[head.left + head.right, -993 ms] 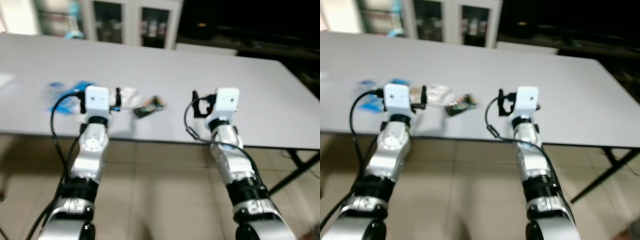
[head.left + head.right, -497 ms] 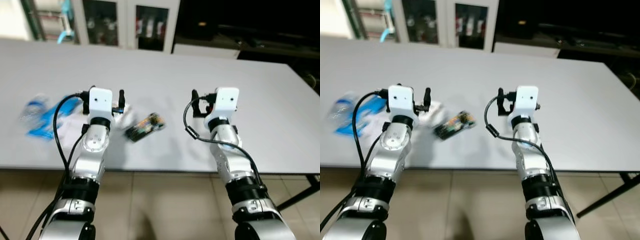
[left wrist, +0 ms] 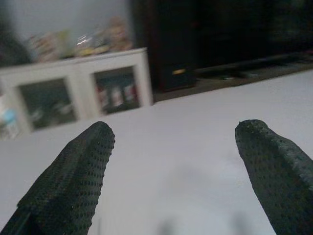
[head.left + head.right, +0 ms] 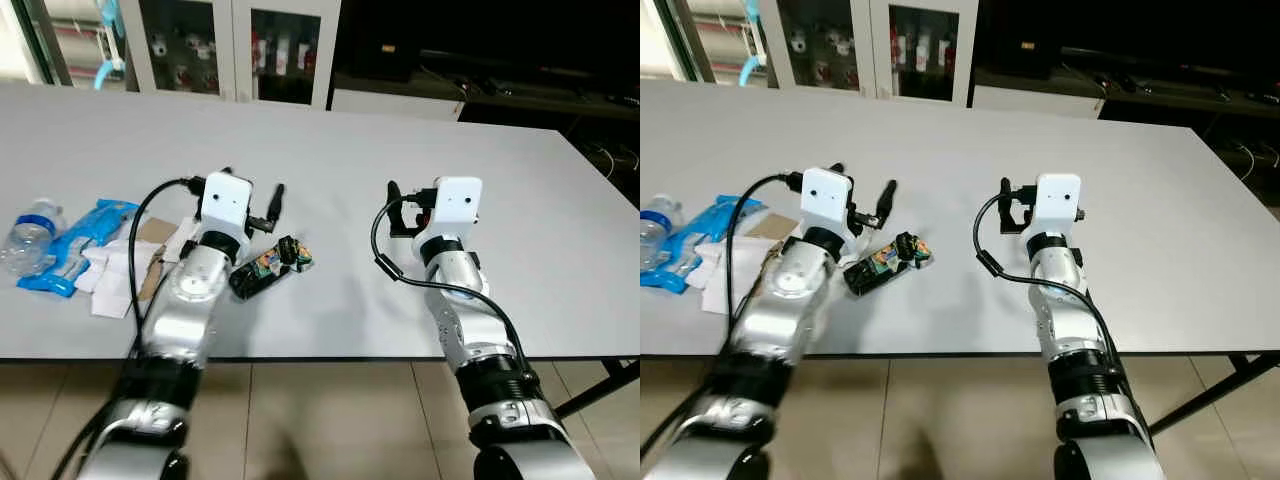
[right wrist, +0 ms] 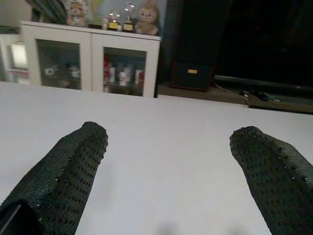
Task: Picking trash to rubbish bin
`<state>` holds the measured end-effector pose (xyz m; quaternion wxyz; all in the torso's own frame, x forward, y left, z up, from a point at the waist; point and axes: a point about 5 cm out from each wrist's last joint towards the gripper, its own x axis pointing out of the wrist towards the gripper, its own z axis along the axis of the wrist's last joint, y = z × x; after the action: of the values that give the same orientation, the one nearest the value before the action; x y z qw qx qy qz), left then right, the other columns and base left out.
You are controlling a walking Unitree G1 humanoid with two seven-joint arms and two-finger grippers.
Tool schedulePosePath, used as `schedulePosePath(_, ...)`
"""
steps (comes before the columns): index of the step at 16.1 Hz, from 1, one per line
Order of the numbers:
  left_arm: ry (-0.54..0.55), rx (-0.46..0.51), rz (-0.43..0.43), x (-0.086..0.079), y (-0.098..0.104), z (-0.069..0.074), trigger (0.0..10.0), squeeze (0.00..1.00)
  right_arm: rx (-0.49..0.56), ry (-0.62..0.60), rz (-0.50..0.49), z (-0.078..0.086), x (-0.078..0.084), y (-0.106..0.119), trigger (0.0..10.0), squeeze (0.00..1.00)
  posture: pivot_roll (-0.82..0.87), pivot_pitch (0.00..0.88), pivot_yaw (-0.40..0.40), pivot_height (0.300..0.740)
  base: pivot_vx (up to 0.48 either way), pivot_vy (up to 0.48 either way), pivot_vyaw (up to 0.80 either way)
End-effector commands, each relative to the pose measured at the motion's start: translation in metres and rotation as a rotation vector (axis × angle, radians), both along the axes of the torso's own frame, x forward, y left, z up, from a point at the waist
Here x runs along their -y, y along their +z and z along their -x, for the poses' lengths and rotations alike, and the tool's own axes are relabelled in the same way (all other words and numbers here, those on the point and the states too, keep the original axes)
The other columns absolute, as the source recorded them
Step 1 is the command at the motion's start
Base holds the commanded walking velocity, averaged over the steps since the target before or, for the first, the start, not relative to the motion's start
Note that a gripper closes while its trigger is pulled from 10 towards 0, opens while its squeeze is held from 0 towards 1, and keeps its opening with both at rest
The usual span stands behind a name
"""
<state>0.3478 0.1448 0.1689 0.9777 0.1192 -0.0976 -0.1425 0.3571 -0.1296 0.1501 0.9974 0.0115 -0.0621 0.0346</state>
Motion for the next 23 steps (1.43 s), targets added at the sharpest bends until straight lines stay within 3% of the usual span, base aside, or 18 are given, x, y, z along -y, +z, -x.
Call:
schedulePosePath(1, -0.082, 0.0, -0.032, 0.005, 0.01, 0.003, 10.0, 0.0, -0.001, 0.013, 0.002, 0.001, 0.008, 0.002, 10.0, 0.0, 0.01, 0.014, -0.096, 0.74, 0.0, 0.0, 0.0)
schedulePosePath(4, -0.189, -0.055, -0.082, -0.003, 0.013, 0.01, 10.0, 0.0, -0.022, 0.122, 0.005, 0.005, 0.005, -0.002, 10.0, 0.0, 0.01, 0.02, -0.092, 0.74, 0.0, 0.0, 0.0)
schedulePosePath(6, -0.235, -0.129, -0.125, -0.019, 0.013, 0.013, 10.0, 0.0, -0.04, 0.28, 0.055, 0.014, 0.004, -0.006, 10.0, 0.0, 0.01, 0.023, -0.092, 0.74, 0.0, 0.0, 0.0)
schedulePosePath(7, -0.26, -0.164, -0.133, -0.024, 0.013, 0.015, 10.0, 0.0, -0.056, 0.423, 0.077, 0.022, 0.002, -0.008, 10.0, 0.0, 0.01, 0.024, -0.091, 0.74, 0.0, 0.0, 0.0)
schedulePosePath(9, -0.285, -0.188, -0.116, -0.023, 0.013, 0.018, 10.0, 0.0, -0.076, 0.554, 0.123, 0.032, 0.006, -0.009, 10.0, 0.0, 0.01, 0.024, -0.094, 0.74, 0.0, 0.0, 0.0)
schedulePosePath(11, -0.295, -0.196, -0.115, -0.022, 0.011, 0.018, 10.0, 0.0, -0.083, 0.57, 0.124, 0.032, 0.008, -0.009, 10.0, 0.0, 0.01, 0.024, -0.094, 0.74, 0.0, 0.0, 0.0)
schedulePosePath(13, -0.343, -0.244, -0.106, -0.019, 0.005, 0.021, 10.0, 0.0, -0.113, 0.694, 0.127, 0.04, 0.007, -0.007, 10.0, 0.0, 0.01, 0.02, -0.09, 0.74, 0.0, 0.0, 0.0)
schedulePosePath(17, -0.41, -0.296, -0.14, -0.017, 0.003, 0.018, 10.0, 0.0, -0.121, 0.78, 0.108, 0.049, -0.001, -0.006, 10.0, 0.0, 0.01, 0.019, -0.081, 0.74, 0.0, 0.0, 0.0)
schedulePosePath(23, -0.456, -0.419, -0.277, -0.018, -0.018, 0.008, 10.0, 0.0, -0.133, 0.815, 0.094, 0.054, -0.005, -0.004, 10.0, 0.0, 0.0, 0.016, -0.073, 0.74, 0.0, 0.0, 0.0)
